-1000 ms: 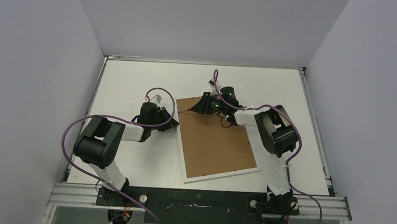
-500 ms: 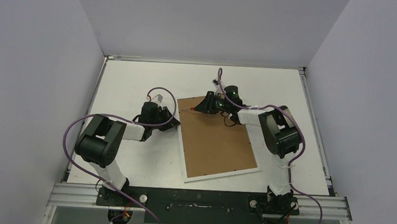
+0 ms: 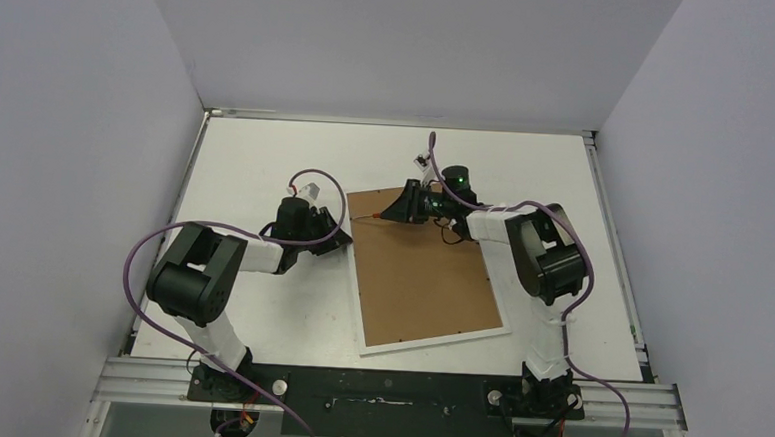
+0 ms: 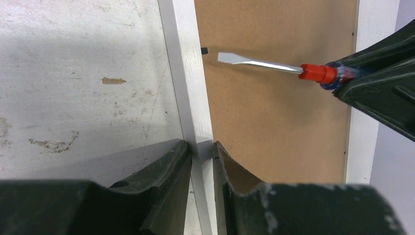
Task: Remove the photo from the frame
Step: Release the photo frame item from the photo frame.
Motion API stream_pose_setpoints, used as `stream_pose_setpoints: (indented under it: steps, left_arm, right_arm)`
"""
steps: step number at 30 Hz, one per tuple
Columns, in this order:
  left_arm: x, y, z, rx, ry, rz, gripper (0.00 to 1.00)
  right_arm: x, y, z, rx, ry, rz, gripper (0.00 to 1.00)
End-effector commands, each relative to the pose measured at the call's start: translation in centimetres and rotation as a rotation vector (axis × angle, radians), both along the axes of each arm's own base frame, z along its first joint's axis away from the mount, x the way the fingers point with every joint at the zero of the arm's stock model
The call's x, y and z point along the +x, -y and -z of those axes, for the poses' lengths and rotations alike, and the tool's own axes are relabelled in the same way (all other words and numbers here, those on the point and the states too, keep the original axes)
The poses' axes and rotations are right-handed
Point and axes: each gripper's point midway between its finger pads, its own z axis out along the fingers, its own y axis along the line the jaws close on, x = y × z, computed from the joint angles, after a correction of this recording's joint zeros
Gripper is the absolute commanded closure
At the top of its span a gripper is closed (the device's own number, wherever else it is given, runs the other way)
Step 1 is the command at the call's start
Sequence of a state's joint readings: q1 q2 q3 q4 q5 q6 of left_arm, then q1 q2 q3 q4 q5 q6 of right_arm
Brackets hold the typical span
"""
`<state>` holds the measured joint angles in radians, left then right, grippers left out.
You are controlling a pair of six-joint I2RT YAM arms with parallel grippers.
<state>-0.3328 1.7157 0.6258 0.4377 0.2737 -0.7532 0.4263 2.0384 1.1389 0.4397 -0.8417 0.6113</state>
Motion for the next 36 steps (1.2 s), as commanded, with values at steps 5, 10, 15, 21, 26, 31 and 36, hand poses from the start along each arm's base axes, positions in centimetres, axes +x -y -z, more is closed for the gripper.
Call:
stream_pose_setpoints:
  steps: [5,10,15,21,26,31,36]
  left_arm:
    - [-3.7,-1.5,5.0,0.122,-0.184,0.02,0.77]
    - [-3.8,-1.5,5.2,0.123,-0.188,0.022,0.77]
    - [-3.8,-1.5,5.1,0.121,-0.187,0.023,0.77]
    - [-3.9,-1.5,5.4,0.122,-0.191,0.025,0.77]
    - [-3.9,-1.4,5.5,0.118,-0.194,0.028,0.77]
    - [-3.9,-1.3,5.5,0.116,-0.194,0.031,0.78]
    - [-3.9,-1.4,5.4,0.116,-0.195,0.031,0.78]
  right_arm:
    - [0.4,-0.6,0.5,-0.01,0.056,-0.073,1.0]
    - [0.6,-0.5,0.6,-0.016,0.061,-0.064,1.0]
    - [1.1,0.4,0.2,-0.031,0.073,-0.051,1.0]
    - [1.5,0.6,-0.3,-0.013,0.073,-0.047,1.0]
    - [1.8,0.3,-0.5,0.005,0.069,-0.063,1.0]
    - [2.1,0.1,0.1,0.002,0.059,-0.076,1.0]
    - [2.1,0.2,0.6,-0.014,0.052,-0.088,1.0]
